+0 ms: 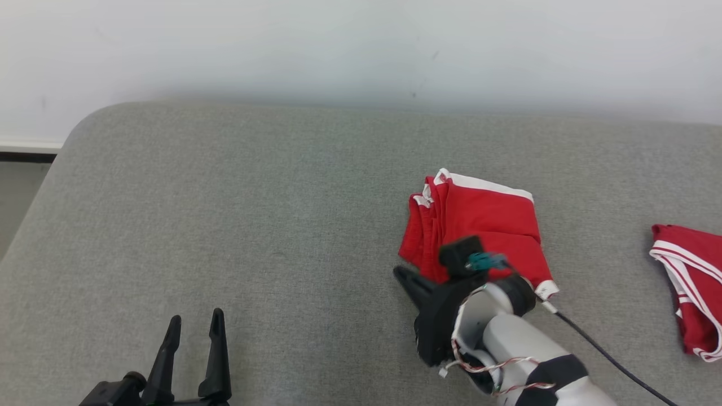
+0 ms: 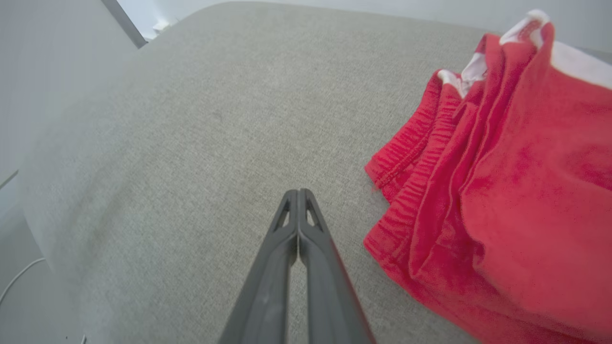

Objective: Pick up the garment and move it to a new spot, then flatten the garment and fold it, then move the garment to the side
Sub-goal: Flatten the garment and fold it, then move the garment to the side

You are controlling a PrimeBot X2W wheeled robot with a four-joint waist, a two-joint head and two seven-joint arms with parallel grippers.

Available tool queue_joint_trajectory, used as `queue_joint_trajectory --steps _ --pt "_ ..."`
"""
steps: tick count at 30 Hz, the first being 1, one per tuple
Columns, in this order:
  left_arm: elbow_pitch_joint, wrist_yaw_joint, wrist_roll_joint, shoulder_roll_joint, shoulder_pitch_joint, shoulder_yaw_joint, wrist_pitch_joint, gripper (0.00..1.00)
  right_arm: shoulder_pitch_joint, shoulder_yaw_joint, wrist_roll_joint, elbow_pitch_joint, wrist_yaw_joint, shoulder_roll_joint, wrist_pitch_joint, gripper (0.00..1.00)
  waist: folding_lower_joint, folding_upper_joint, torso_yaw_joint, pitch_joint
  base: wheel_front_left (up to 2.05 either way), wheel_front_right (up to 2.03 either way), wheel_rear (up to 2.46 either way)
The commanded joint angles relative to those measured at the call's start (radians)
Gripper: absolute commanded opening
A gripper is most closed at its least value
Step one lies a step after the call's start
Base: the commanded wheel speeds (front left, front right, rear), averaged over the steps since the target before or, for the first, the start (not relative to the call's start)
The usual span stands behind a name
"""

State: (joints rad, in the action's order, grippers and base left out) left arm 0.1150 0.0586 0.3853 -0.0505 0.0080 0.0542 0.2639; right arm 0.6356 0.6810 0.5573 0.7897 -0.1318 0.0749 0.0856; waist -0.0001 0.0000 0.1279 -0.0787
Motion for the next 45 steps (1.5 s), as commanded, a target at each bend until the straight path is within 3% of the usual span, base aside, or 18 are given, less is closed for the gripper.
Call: queue_joint_trajectory --steps 1,2,3,4,5,6,16,22,35,45 --pt "0.000 -0.004 -0.008 0.000 0.011 -0.008 0.000 1.00 -0.015 -0.019 0.028 -0.028 0.003 0.023 -0.034 0.00 0.0001 0.0000 -0.019 0.018 0.00 0.00 0.00" --pt "0.001 -0.005 -0.009 0.000 0.014 -0.013 0.000 1.00 -0.021 -0.030 0.039 -0.047 0.003 0.034 -0.051 0.02 0.0001 0.0000 -0.026 0.024 0.00 0.00 0.00" --pt "0.002 -0.006 -0.012 0.000 0.017 -0.019 0.000 1.00 -0.030 -0.040 0.048 -0.065 0.003 0.042 -0.069 0.20 0.0001 0.0000 -0.034 0.031 0.00 0.00 0.00" --pt "0.003 -0.004 -0.016 0.000 0.019 -0.023 0.000 1.00 -0.036 -0.057 0.054 -0.080 0.003 0.054 -0.087 0.49 0.0001 0.0000 -0.041 0.038 0.00 0.00 0.00" --pt "0.005 -0.004 -0.020 0.000 0.020 -0.028 0.000 1.00 -0.042 -0.071 0.054 -0.094 0.003 0.065 -0.103 0.88 0.0001 0.0000 -0.050 0.045 0.00 0.00 0.00" --pt "0.007 -0.004 -0.025 0.000 0.019 -0.034 0.000 1.00 -0.051 -0.087 0.050 -0.106 0.003 0.076 -0.117 1.00 0.0001 0.0000 -0.058 0.051 0.00 0.00 0.00" --pt "0.043 0.010 -0.072 0.000 -0.005 -0.073 0.000 1.00 -0.153 -0.285 -0.041 -0.221 0.003 0.153 -0.245 1.00 0.0001 0.0000 -0.129 0.095 0.00 0.00 0.00" --pt "0.077 -0.004 -0.082 0.000 -0.019 -0.096 0.000 1.00 -0.236 -0.400 -0.112 -0.298 0.003 0.176 -0.296 1.00 0.0001 0.0000 -0.162 0.112 0.00 0.00 0.00" --pt "0.138 -0.006 -0.104 0.000 0.018 -0.110 0.000 1.00 -0.362 -0.434 -0.120 -0.330 0.003 0.217 -0.325 1.00 0.0001 0.0000 -0.184 0.137 0.00 0.00 0.00" --pt "0.145 -0.001 -0.129 0.000 0.017 -0.120 0.000 1.00 -0.398 -0.450 -0.121 -0.304 0.003 0.194 -0.334 1.00 0.0001 0.0000 -0.185 0.152 0.00 0.00 0.00"
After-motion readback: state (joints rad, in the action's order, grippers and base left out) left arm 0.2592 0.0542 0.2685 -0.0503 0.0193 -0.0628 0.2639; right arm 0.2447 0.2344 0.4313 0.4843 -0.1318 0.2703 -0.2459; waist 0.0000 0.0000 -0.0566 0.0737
